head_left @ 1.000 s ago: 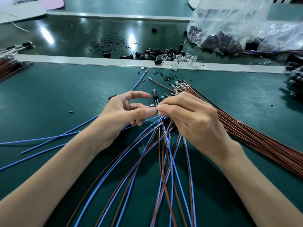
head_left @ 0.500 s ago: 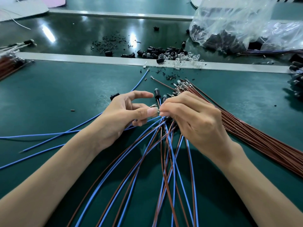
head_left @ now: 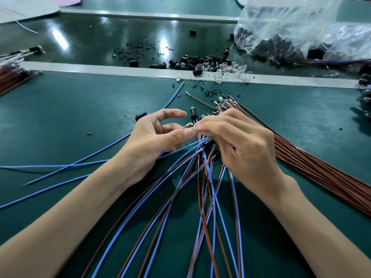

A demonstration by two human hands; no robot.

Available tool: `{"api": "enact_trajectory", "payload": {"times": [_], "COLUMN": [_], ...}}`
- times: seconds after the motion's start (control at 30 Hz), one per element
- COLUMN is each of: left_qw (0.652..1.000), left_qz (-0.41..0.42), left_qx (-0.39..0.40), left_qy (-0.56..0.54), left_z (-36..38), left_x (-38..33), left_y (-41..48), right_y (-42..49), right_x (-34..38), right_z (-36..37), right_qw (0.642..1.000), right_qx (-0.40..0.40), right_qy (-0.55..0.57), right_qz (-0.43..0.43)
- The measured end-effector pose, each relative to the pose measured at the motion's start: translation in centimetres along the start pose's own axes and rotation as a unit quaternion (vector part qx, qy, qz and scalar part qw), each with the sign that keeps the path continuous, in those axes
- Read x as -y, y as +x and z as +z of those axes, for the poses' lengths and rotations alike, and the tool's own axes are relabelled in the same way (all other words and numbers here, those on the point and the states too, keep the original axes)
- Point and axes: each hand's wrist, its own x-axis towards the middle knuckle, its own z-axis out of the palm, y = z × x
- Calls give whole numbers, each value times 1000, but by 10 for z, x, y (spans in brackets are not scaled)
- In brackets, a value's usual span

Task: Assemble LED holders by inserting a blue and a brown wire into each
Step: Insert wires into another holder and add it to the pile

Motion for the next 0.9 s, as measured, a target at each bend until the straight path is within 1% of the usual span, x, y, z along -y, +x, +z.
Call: {"api": "enact_trajectory", "payload": {"times": [0.07, 0.2, 0.27, 0.4, 0.53, 0.67, 0.77, 0.9], "left_qw": [1000, 1000, 1000, 998, 993, 995, 998, 1000], "left_qz": [0, 7, 17, 52, 83, 61, 32, -14], "left_qx": [-5, -23, -18, 5, -19, -34, -12, 8], "left_qy": [-1, -3, 2, 38, 86, 74, 54, -1], "left_z": [1, 1, 2, 4, 9, 11, 10, 10], "left_x": [0, 0, 0, -1, -1, -2, -3, -5], "left_y": [0, -1, -2, -6, -9, -10, -10, -10], "right_y": [1, 2, 3, 3, 2, 1, 1, 1], "right_x": [1, 3, 3, 3, 2, 4, 5, 6], "right_z": [1, 0, -2, -3, -5, -3, 0, 1], "right_qw": [1000, 995, 994, 992, 991, 991, 990, 989], "right_qx": [-7, -15, -13, -14, -21, -39, -54, -68], "right_qy": [13, 65, 68, 62, 69, 80, 81, 82], "right_qz": [12, 71, 90, 106, 115, 105, 99, 100]}}
